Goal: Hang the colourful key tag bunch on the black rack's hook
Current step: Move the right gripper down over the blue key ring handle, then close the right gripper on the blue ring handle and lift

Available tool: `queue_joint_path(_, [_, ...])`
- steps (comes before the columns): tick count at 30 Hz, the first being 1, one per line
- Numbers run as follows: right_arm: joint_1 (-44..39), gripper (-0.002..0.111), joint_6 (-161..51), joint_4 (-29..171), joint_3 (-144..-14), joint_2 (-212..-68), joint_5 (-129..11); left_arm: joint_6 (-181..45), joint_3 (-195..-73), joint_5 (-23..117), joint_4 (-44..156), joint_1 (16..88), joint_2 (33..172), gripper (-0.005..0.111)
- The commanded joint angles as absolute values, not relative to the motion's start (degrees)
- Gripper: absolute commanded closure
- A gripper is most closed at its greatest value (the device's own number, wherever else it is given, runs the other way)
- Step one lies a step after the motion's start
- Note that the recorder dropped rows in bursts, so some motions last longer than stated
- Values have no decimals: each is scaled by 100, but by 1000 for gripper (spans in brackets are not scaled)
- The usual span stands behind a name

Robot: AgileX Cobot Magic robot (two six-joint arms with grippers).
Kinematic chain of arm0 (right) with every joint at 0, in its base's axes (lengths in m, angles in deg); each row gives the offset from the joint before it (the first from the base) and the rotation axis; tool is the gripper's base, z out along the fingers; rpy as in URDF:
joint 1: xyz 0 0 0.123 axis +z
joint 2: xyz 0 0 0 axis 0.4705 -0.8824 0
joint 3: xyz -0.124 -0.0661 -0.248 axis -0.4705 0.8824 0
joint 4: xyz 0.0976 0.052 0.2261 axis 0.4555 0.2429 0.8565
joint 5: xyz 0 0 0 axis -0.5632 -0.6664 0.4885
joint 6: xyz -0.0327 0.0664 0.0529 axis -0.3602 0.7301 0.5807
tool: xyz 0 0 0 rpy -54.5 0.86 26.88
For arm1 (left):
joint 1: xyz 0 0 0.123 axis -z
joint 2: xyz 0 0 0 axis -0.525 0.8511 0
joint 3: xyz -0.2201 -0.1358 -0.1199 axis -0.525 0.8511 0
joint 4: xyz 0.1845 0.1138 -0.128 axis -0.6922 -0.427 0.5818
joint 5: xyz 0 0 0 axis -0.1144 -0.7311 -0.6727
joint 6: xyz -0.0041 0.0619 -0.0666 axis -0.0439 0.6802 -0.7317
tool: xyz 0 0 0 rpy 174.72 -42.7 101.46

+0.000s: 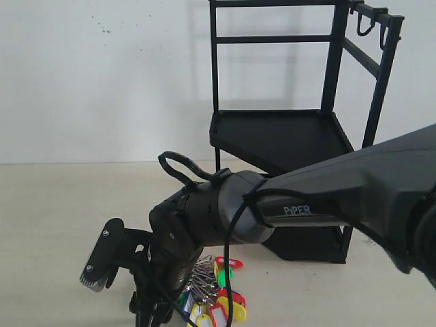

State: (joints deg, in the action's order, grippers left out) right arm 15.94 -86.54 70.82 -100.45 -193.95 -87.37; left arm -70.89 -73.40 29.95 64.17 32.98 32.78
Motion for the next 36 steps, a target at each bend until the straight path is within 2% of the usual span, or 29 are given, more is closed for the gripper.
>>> queue_joint_path(1, [1572, 66, -8595, 7161, -10077, -19376, -8485, -7069, -7324, 2991, 6388, 3286, 3266, 102])
queue_joint_path(6, [1572, 61, -8557, 7161, -10077, -19465, -8473, -7069, -7324, 2991, 6388, 3286, 3266, 102])
queue_joint_path(16, [1572, 61, -8400, 7161, -10077, -19573, -8407, -7069, -7324, 2991, 6388, 3286, 3266, 102])
queue_joint_path(18, [1572, 66, -8356, 7161, -10077, -19573, -8407, -7069, -7324, 2991, 6388, 3286, 3266, 102])
queue_joint_path(27, [1572, 108, -8356, 6985, -10077, -19573, -8770, -7069, -7324, 2991, 6388, 3286, 3266, 102])
queue_joint_path(36, [1572, 108, -8166, 6973, -10077, -19489, -8908, -7069, -7324, 2991, 6388, 3286, 3266, 102])
